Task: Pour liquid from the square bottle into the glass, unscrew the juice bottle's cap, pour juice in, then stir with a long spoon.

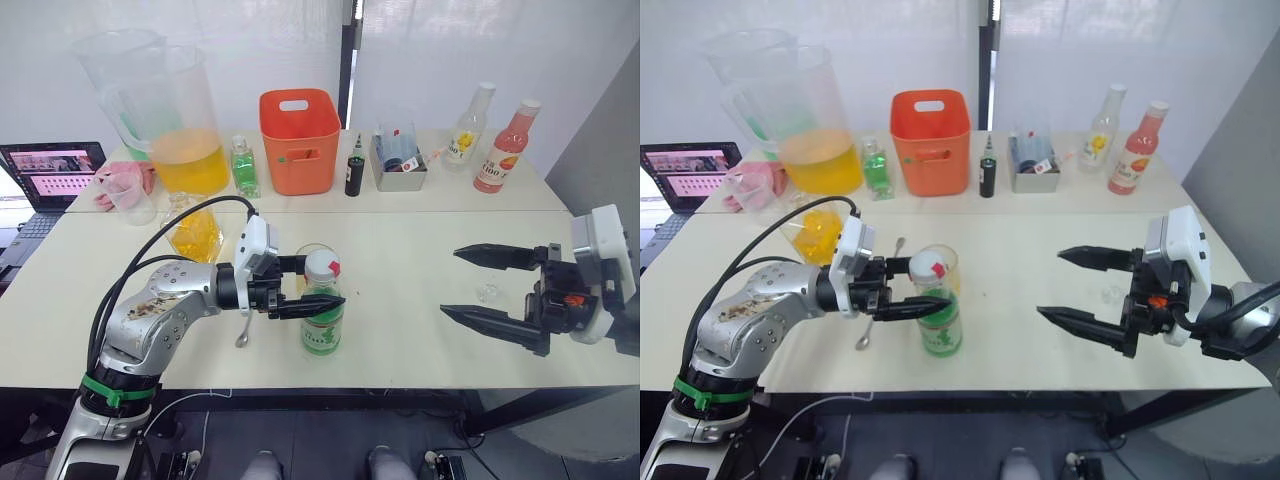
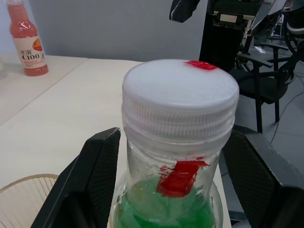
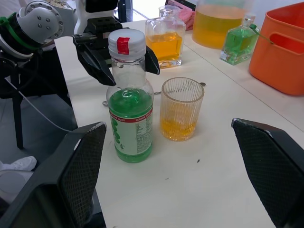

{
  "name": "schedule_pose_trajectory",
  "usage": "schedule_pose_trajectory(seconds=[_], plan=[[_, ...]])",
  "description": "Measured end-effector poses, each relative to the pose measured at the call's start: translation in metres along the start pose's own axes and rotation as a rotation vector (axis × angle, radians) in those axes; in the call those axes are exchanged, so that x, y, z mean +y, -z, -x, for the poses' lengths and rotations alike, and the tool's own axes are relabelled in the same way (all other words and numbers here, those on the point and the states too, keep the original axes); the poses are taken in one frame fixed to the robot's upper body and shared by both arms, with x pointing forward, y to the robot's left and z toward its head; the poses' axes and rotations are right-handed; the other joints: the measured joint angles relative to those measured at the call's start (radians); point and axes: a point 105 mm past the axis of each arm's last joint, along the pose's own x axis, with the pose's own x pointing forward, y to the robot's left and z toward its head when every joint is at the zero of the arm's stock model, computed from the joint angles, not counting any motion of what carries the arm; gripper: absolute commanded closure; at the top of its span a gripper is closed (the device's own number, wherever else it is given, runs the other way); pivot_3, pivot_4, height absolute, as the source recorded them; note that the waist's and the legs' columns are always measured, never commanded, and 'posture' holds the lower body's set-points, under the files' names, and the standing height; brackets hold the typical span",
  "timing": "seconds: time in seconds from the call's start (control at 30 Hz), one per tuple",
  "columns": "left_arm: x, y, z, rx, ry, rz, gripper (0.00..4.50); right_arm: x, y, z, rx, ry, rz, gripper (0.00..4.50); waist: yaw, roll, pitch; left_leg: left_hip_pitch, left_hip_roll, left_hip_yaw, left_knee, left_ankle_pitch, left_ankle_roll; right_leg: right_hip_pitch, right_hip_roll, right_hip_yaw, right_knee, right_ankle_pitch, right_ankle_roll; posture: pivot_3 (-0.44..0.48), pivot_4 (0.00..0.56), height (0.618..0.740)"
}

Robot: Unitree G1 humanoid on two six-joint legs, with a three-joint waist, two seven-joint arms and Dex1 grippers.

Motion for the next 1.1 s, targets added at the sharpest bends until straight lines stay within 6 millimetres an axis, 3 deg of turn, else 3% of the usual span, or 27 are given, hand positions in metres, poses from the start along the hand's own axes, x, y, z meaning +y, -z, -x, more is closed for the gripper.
schedule_pose_trajectory(seconds=[0.2, 0.27, 0.37, 0.4, 0.73, 1.1], plan=[[0.000, 0.000, -0.001, -0.005, -0.004, -0.014, 1.12, -0.002, -0.001, -0.002, -0.005, 0.011, 0.006, 0.00, 0.000, 0.000, 0.000, 0.000, 0.000, 0.000, 0.000, 0.000, 0.000, 0.000, 0.000, 0.000, 0.000, 0.000, 0.000, 0.000, 0.150, 0.740], [0.000, -0.002, -0.002, -0.018, -0.002, -0.027, 1.97, -0.002, -0.002, -0.004, -0.007, 0.004, 0.008, 0.00, 0.000, 0.000, 0.000, 0.000, 0.000, 0.000, 0.000, 0.000, 0.000, 0.000, 0.000, 0.000, 0.000, 0.000, 0.000, 0.000, 0.150, 0.740], [0.001, -0.001, -0.001, -0.017, -0.011, -0.041, 2.80, -0.003, -0.004, -0.006, -0.013, 0.005, 0.020, 0.00, -0.001, 0.000, 0.000, 0.000, 0.000, 0.000, 0.000, 0.000, 0.000, 0.000, 0.000, 0.000, 0.000, 0.000, 0.000, 0.000, 0.150, 0.740], [0.002, -0.001, -0.001, -0.018, -0.012, -0.042, 2.88, -0.003, -0.005, -0.006, -0.015, 0.007, 0.024, 0.00, 0.000, 0.000, 0.000, 0.000, 0.000, 0.000, 0.000, 0.000, 0.000, 0.000, 0.000, 0.000, 0.000, 0.000, 0.000, 0.000, 0.150, 0.740], [0.003, -0.001, 0.000, -0.021, -0.007, -0.047, 2.88, 0.001, -0.008, -0.022, -0.014, -0.048, 0.030, 0.00, -0.003, 0.000, 0.000, 0.000, 0.000, 0.000, 0.000, 0.000, 0.000, 0.000, 0.000, 0.000, 0.000, 0.000, 0.000, 0.000, 0.150, 0.740], [0.011, -0.004, -0.008, -0.016, -0.003, -0.061, 2.88, 0.007, -0.033, -0.080, -0.135, -0.160, -0.027, 0.00, -0.004, 0.000, 0.000, -0.002, 0.000, -0.001, 0.001, 0.000, 0.000, -0.001, 0.000, 0.000, 0.000, 0.001, 0.000, 0.000, 0.150, 0.740]])
